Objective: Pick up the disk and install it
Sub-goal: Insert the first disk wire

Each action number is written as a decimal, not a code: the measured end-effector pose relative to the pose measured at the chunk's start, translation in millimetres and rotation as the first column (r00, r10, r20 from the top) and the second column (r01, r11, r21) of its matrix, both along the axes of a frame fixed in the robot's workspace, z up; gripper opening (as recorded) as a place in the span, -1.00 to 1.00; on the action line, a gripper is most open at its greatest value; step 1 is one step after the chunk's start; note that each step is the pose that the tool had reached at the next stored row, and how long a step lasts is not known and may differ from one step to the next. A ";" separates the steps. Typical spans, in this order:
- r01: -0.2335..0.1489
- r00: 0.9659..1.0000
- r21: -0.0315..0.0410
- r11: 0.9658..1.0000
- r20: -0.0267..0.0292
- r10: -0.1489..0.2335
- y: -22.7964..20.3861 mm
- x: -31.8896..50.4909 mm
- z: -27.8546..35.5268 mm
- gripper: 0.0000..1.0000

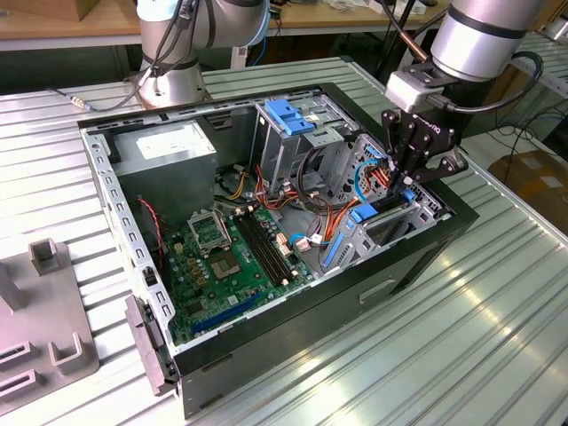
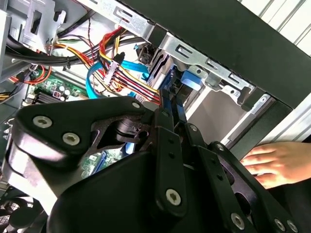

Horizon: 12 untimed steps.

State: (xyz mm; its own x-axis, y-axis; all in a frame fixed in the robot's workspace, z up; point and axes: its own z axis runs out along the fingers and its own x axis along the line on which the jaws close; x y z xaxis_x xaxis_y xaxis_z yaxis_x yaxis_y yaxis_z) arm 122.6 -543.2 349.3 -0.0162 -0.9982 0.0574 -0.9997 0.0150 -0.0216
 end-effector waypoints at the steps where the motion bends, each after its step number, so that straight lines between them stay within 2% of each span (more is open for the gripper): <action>1: 0.000 1.000 0.000 1.000 0.000 0.000 -0.5 0.0 -0.6 -0.67; 12: 0.000 1.000 0.000 1.000 0.000 0.000 -1.5 0.0 -4.3 -0.67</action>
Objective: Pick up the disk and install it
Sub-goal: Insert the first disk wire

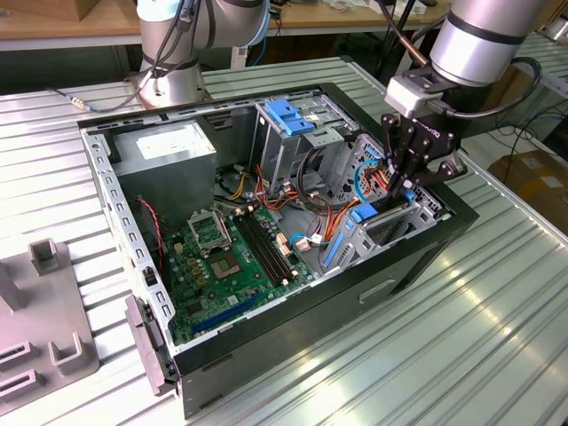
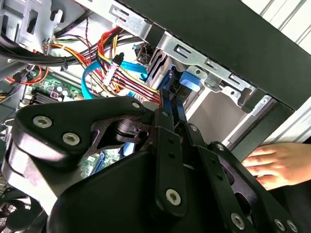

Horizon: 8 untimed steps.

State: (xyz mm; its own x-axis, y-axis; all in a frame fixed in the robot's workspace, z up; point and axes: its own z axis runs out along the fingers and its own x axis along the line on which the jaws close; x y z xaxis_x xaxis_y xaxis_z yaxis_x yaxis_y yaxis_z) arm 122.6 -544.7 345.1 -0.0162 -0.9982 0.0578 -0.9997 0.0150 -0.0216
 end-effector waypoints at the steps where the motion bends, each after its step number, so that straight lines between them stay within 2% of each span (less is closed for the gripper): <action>1: 0.000 1.000 0.000 1.000 0.000 0.000 0.0 0.0 -0.5 -0.67; 8: 0.000 1.000 0.000 1.000 0.000 0.000 -0.1 0.0 -5.2 -0.67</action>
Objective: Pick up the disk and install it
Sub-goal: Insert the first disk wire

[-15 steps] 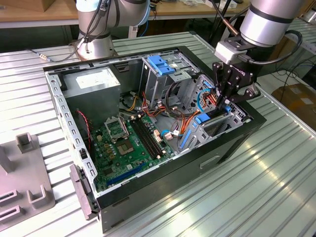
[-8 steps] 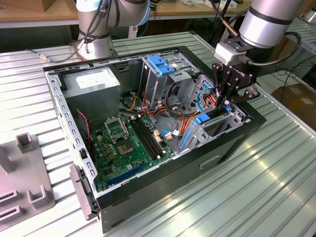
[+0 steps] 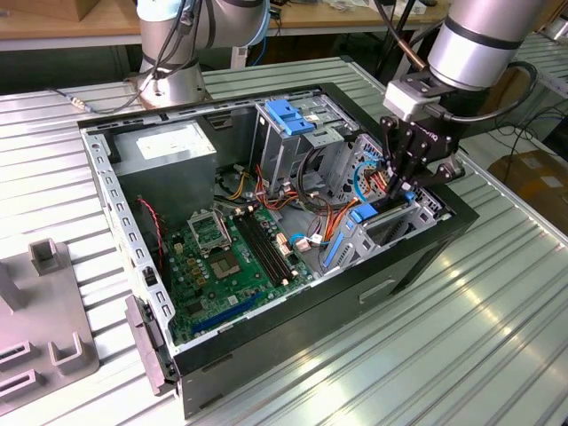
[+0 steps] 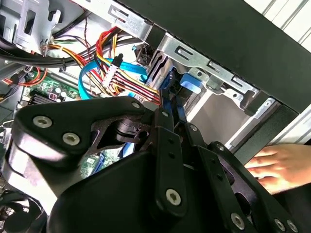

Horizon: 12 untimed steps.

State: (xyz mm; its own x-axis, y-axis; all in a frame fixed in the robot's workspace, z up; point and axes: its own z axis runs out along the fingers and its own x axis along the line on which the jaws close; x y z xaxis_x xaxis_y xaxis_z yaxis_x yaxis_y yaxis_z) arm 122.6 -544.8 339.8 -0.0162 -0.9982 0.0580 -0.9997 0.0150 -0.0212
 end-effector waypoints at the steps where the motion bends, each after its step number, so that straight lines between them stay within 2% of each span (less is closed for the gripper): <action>1: 0.000 1.000 0.000 1.000 0.000 0.000 0.0 0.0 -0.1 -0.67; 5: 0.000 1.000 0.001 1.000 0.000 0.000 0.1 0.0 -0.4 -0.67; 6: 0.000 1.000 0.001 1.000 0.000 0.000 0.0 0.0 1.5 -0.65; 7: 0.000 1.000 0.001 1.000 0.000 0.000 0.0 0.0 6.0 -0.52; 9: 0.000 1.000 0.001 1.000 0.000 0.000 0.0 0.0 11.0 -0.52; 12: 0.000 1.000 0.001 1.000 0.000 0.000 0.0 0.0 11.4 -0.52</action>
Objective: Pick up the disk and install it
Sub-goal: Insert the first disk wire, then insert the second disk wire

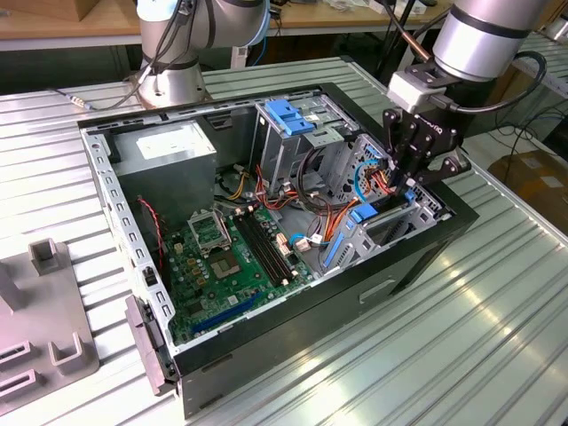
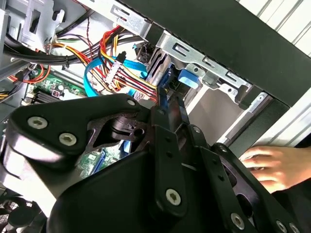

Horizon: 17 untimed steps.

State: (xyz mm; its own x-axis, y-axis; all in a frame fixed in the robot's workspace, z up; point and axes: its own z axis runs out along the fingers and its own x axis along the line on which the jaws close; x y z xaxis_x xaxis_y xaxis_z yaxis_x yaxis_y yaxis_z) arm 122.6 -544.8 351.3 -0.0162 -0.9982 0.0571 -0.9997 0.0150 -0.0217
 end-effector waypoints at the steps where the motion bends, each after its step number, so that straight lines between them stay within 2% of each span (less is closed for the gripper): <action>1: 0.000 1.000 0.000 1.000 0.000 0.000 0.0 0.0 0.1 -0.55; 2: 0.000 1.000 0.000 1.000 0.000 0.000 0.1 0.0 0.1 -0.69; 3: 0.000 1.000 0.000 1.000 0.000 0.000 0.1 0.0 0.1 -0.69; 4: 0.000 1.000 0.000 1.000 0.000 0.000 0.1 0.0 0.2 -0.80; 17: 0.000 1.000 0.000 1.000 0.000 0.000 0.9 0.0 0.2 -0.80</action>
State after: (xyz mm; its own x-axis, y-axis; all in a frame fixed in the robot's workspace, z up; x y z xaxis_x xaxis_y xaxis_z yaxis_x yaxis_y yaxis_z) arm 122.6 -543.9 351.5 -0.0162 -0.9982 0.0575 -0.9997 0.0150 -0.0216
